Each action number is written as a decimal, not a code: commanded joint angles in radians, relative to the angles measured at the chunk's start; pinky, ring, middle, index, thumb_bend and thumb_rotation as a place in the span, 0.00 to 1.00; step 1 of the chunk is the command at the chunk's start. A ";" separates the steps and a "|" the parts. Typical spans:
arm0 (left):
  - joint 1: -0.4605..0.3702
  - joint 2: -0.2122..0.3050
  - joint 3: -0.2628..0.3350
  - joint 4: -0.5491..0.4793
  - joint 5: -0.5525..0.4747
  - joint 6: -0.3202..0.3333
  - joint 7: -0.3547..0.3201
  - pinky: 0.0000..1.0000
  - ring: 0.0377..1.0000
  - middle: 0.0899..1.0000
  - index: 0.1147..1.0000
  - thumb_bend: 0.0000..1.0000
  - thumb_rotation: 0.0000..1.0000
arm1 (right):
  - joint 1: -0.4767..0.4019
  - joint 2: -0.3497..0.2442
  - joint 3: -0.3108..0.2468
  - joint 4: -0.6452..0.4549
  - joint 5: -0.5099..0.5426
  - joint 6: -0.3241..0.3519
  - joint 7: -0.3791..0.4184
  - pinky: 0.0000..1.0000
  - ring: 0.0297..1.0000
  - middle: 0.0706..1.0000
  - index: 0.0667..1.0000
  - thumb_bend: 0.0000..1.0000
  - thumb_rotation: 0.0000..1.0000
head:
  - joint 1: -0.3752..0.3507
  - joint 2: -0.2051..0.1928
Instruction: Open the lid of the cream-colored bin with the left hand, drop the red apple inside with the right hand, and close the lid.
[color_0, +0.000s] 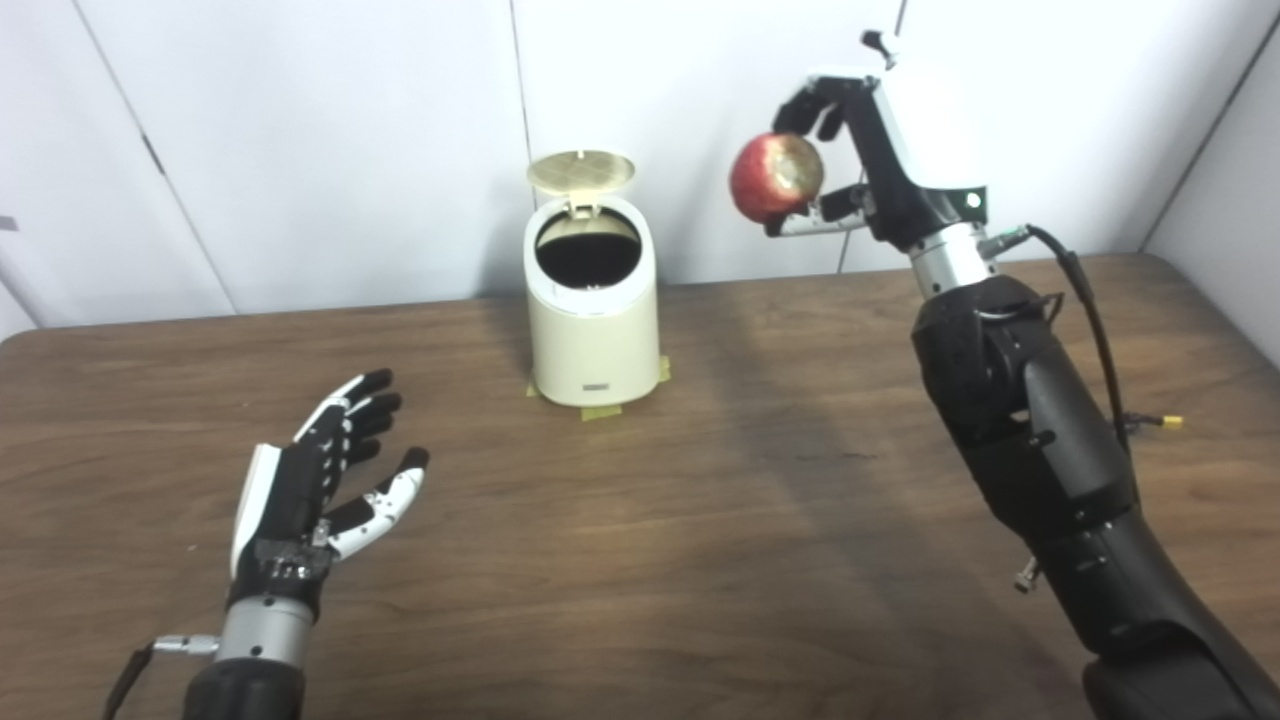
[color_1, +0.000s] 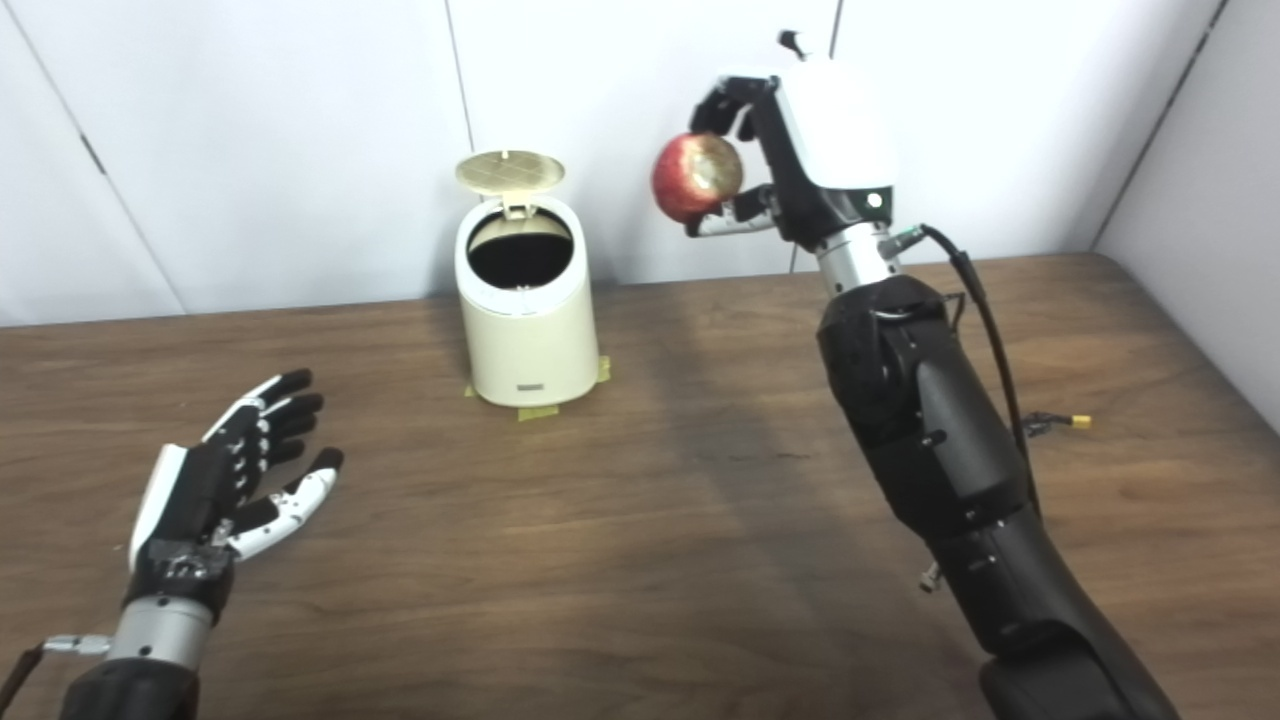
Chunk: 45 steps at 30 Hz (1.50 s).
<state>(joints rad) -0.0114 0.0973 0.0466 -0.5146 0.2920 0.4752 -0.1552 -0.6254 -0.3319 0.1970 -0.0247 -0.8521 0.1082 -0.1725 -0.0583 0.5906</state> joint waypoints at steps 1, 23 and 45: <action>-0.016 0.005 -0.009 -0.003 0.007 -0.033 0.023 0.84 0.82 0.80 0.85 0.40 0.04 | -0.085 0.011 -0.006 -0.009 -0.006 -0.019 -0.014 0.92 0.48 0.41 0.46 0.52 0.00 | 0.003 -0.003; -0.005 0.001 -0.056 0.006 0.010 -0.052 0.069 0.82 0.83 0.81 0.86 0.39 0.05 | -0.187 0.132 0.055 0.160 -0.015 -0.078 -0.038 0.88 0.48 0.42 0.47 0.52 0.00 | 0.045 -0.014; -0.019 0.003 -0.048 0.006 -0.017 -0.049 0.078 0.79 0.81 0.81 0.86 0.38 0.04 | -0.174 0.175 0.063 0.235 0.012 -0.080 -0.065 0.86 0.46 0.42 0.46 0.52 0.00 | 0.045 -0.007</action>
<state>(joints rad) 0.0042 0.0988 -0.0060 -0.4909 0.2802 0.4581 -0.0917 -0.7487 -0.1572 0.2684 0.2251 -0.8489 0.0440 -0.2124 -0.0123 0.5829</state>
